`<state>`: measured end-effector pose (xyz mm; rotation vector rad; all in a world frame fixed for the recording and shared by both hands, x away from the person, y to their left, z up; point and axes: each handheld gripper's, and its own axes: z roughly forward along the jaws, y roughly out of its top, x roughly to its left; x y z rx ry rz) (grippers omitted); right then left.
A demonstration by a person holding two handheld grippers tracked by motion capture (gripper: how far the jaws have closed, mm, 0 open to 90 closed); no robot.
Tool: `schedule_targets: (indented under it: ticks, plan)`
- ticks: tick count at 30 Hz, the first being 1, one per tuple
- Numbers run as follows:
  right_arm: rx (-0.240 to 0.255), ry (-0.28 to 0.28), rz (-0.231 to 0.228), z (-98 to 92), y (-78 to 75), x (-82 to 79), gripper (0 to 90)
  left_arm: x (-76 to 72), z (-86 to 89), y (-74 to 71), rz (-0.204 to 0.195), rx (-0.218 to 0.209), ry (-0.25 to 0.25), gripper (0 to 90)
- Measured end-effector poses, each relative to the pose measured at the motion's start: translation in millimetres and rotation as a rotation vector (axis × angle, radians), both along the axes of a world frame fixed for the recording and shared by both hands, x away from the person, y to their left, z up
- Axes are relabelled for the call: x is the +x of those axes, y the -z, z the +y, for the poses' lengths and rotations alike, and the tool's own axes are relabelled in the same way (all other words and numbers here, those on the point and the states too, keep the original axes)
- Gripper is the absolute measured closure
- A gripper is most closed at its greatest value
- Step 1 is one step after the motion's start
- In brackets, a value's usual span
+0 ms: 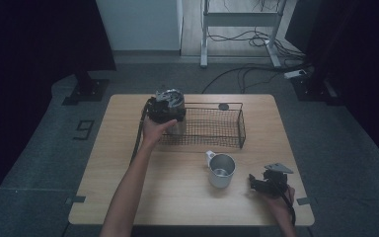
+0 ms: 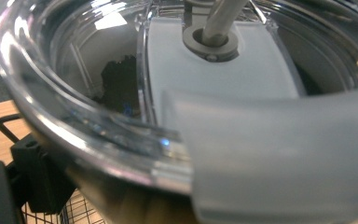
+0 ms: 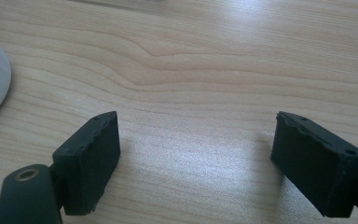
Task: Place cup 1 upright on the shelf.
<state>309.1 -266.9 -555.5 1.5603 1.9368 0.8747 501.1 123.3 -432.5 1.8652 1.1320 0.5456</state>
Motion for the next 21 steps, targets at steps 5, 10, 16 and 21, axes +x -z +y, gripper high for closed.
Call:
schedule_targets:
  ticks: [5,10,16,21]
  plan:
    - [0.000,0.000,0.000,0.0,0.0,0.0,14.9,1.4,0.7,5.7,0.015,0.002,-0.010,4.1]
    - [0.000,0.000,0.000,0.0,0.0,0.0,15.0,2.8,0.3,11.3,0.026,0.016,-0.012,4.1]
    - [0.000,0.000,0.000,0.0,0.0,0.0,14.9,3.7,-0.8,14.8,0.030,0.020,-0.011,4.1]
    - [0.000,0.000,0.000,0.0,0.0,0.0,14.9,6.0,0.1,22.2,0.049,0.024,-0.018,4.1]
